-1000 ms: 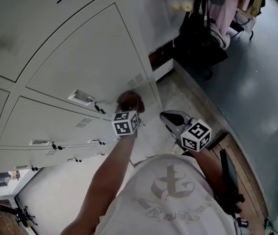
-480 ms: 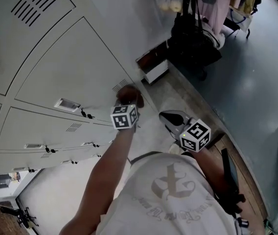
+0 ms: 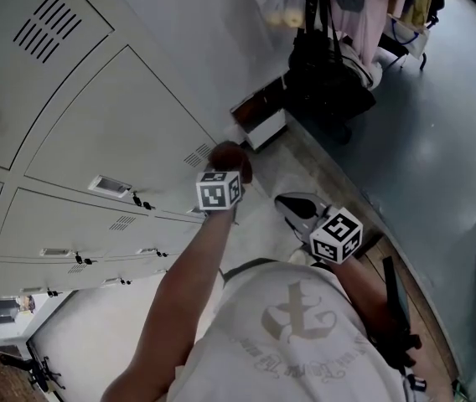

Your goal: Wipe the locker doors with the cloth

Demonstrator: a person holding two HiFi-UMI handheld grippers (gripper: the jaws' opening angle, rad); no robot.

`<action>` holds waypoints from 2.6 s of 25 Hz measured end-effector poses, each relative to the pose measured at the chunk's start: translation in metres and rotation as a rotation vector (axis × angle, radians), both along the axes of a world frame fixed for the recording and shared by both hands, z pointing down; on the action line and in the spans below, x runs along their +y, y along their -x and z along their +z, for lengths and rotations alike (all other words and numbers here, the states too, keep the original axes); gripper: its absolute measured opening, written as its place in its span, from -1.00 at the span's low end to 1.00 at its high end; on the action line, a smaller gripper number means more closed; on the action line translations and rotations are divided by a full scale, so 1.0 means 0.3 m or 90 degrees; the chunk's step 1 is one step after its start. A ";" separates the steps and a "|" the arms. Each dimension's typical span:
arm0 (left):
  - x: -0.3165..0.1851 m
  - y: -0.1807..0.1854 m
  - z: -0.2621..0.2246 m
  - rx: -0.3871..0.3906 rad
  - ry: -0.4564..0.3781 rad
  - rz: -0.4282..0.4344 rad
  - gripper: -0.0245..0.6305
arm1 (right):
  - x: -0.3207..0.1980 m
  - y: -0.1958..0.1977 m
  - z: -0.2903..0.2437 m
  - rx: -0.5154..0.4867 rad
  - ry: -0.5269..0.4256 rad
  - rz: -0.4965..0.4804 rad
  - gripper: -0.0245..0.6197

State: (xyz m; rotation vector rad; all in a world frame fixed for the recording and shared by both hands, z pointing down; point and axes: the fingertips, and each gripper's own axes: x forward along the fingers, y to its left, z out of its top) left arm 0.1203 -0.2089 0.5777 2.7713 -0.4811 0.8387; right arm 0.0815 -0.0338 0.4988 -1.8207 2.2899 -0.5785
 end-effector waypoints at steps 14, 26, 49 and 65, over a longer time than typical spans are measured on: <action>-0.009 -0.012 -0.086 0.002 -0.061 -0.027 -0.68 | 0.016 -0.014 -0.005 -0.003 -0.007 -0.011 -0.90; -0.064 0.209 -0.108 0.032 -0.049 -0.091 -0.68 | -0.049 0.080 -0.012 -0.014 -0.009 -0.069 -0.90; -0.170 0.677 -0.065 0.051 0.004 -0.169 -0.68 | -0.202 0.326 -0.041 0.038 0.011 -0.135 -0.90; -0.212 0.899 -0.254 0.082 -0.040 -0.179 -0.67 | -0.259 0.410 -0.041 0.032 0.022 -0.156 -0.90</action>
